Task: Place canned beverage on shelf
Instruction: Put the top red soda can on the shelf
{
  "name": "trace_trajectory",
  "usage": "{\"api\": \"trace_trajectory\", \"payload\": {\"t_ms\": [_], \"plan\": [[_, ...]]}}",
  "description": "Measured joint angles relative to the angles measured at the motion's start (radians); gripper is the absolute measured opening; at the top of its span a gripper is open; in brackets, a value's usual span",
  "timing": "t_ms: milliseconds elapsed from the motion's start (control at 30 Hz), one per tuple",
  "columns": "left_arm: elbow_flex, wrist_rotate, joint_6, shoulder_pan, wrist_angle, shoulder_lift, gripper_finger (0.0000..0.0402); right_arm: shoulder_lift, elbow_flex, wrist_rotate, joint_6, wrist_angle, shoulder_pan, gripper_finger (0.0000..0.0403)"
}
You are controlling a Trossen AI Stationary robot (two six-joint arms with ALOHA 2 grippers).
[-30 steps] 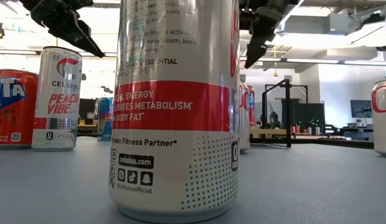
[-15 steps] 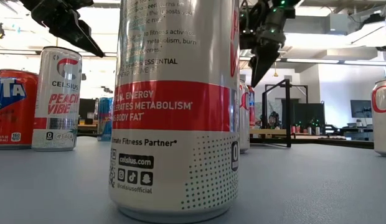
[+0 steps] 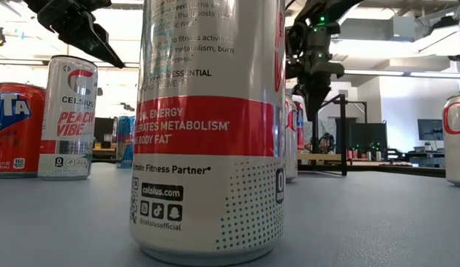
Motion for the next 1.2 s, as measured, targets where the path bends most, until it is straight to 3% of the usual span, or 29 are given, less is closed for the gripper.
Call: {"api": "trace_trajectory", "payload": {"t_ms": [367, 733, 1033, 1200], "plan": [[0.000, -0.002, 0.001, 0.000, 0.000, 0.000, 0.0322, -0.001, 0.000, 0.067, -0.032, 0.109, -0.009, 0.0000], [0.000, -0.002, 0.001, 0.000, 0.000, 0.000, 0.0322, -0.001, 0.000, 0.069, -0.098, 0.272, -0.017, 0.0000], [0.000, -0.002, 0.009, 0.000, 0.000, 0.000, 0.0322, -0.002, 0.000, 0.044, -0.107, 0.115, -0.025, 0.0000], [0.000, -0.002, 0.012, 0.000, 0.002, 0.000, 0.0322, -0.001, 0.000, 0.093, -0.102, 0.180, -0.048, 0.0000]]}}
